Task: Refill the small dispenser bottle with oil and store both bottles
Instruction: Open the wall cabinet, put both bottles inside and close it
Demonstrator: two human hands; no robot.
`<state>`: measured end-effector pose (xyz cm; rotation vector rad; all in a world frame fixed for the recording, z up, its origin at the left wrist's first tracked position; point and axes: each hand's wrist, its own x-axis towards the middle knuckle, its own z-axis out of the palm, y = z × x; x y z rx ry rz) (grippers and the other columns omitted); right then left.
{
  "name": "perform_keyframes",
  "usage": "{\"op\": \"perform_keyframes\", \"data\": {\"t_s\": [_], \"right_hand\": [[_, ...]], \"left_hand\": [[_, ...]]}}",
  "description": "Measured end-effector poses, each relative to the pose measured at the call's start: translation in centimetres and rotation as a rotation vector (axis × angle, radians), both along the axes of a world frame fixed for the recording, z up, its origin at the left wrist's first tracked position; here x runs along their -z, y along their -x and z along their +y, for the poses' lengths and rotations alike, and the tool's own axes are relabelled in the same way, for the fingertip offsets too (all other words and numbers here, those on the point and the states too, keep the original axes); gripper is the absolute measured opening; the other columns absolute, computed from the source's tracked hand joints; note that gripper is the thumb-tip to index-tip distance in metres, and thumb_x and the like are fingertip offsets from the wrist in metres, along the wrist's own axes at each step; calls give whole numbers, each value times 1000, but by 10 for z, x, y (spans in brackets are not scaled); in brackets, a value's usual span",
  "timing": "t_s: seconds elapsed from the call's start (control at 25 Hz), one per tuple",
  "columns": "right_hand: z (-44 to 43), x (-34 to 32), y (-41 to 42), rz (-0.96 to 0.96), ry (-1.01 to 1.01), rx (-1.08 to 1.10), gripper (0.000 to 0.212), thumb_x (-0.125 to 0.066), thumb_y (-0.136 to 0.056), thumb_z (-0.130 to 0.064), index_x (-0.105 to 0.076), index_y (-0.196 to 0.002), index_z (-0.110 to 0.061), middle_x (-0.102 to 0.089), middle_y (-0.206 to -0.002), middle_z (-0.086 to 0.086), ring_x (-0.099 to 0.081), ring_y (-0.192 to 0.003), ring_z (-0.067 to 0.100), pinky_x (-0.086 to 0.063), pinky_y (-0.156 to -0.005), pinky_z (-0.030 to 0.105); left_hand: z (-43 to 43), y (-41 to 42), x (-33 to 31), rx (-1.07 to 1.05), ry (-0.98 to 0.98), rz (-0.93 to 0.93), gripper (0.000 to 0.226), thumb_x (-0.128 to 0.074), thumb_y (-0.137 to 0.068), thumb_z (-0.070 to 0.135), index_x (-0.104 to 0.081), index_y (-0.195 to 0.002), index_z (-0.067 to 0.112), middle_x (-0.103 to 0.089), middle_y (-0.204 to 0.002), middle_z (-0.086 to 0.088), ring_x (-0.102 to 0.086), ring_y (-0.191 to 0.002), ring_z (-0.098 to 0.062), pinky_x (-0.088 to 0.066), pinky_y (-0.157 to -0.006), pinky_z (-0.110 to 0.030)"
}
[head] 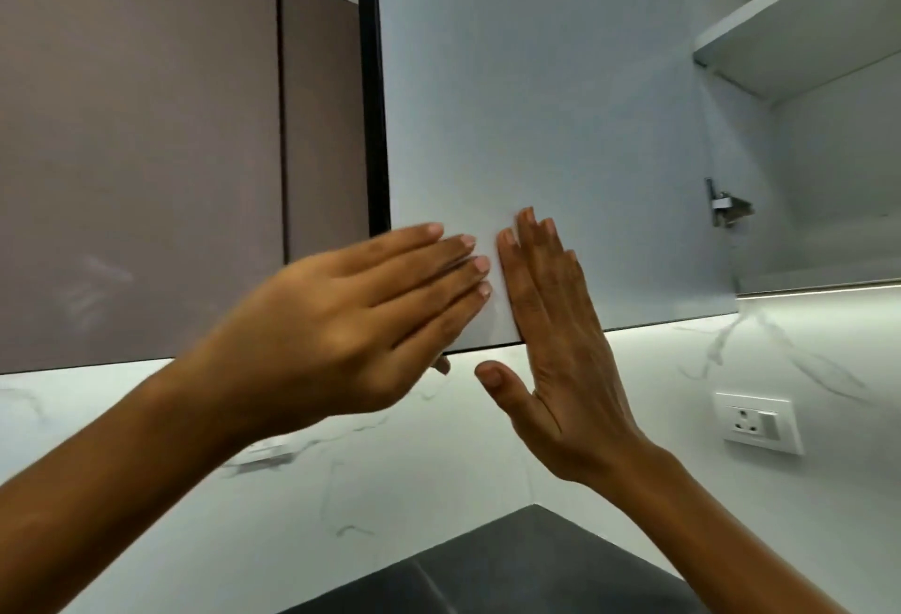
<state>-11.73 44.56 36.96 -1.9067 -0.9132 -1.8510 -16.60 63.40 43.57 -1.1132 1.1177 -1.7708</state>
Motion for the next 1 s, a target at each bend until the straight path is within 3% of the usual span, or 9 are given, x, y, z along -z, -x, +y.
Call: {"op": "perform_keyframes", "data": {"t_s": [0.2, 0.36, 0.48, 0.68, 0.76, 0.88, 1.0], "right_hand": [[21, 5, -42, 38, 34, 102, 74, -13, -91, -64, -7, -147, -16, -6, -156, 3, -2, -145, 18, -2, -118, 35], [29, 10, -75, 96, 70, 203, 77, -10, -90, -67, -3, -147, -17, -4, -156, 0, -1, -145, 17, -5, -119, 39], [30, 14, -88, 61, 57, 271, 80, -14, -89, -68, -6, -148, -15, -4, -156, 3, -2, -145, 20, -2, -118, 36], [29, 13, -84, 84, 101, 326, 84, -16, -87, -69, -3, -148, -12, 0, -156, 5, 2, -145, 21, 5, -117, 32], [26, 13, -75, 126, 128, 334, 84, -17, -87, -68, -2, -148, -11, 2, -155, 6, 4, -145, 21, 4, -117, 33], [17, 13, -48, 256, 164, 253, 82, -18, -87, -64, -2, -147, -11, 2, -157, 9, 7, -144, 17, 5, -116, 30], [-4, 42, -6, 247, 73, 250, 75, -27, -90, -55, -16, -147, -8, -11, -156, 13, -3, -144, 23, 2, -117, 33]], "left_hand": [[28, -52, 16, -175, 112, 41, 35, -56, -84, -2, -54, -119, -3, -59, -122, -20, -54, -114, -32, -40, -95, -45], [37, -90, 25, -238, 198, 143, 58, -68, -66, -5, -50, -122, -4, -55, -126, -22, -47, -119, -33, -38, -96, -47], [38, -106, 33, -133, 266, 173, 45, -58, -80, -5, -47, -124, -4, -50, -128, -21, -45, -121, -32, -38, -97, -48], [29, -113, 44, -43, 390, 222, 42, -58, -84, 2, -49, -125, -2, -51, -129, -20, -44, -123, -31, -35, -101, -47], [22, -106, 50, -37, 467, 307, 39, -51, -88, 12, -50, -124, -3, -53, -128, -21, -47, -122, -33, -34, -102, -47], [4, -87, 61, -42, 583, 477, 53, -46, -87, 30, -49, -127, -4, -50, -131, -24, -43, -126, -37, -30, -105, -47], [-25, -68, 94, 79, 645, 648, 56, -46, -87, 34, -47, -130, -3, -44, -137, -22, -36, -131, -39, -28, -108, -48]]}}
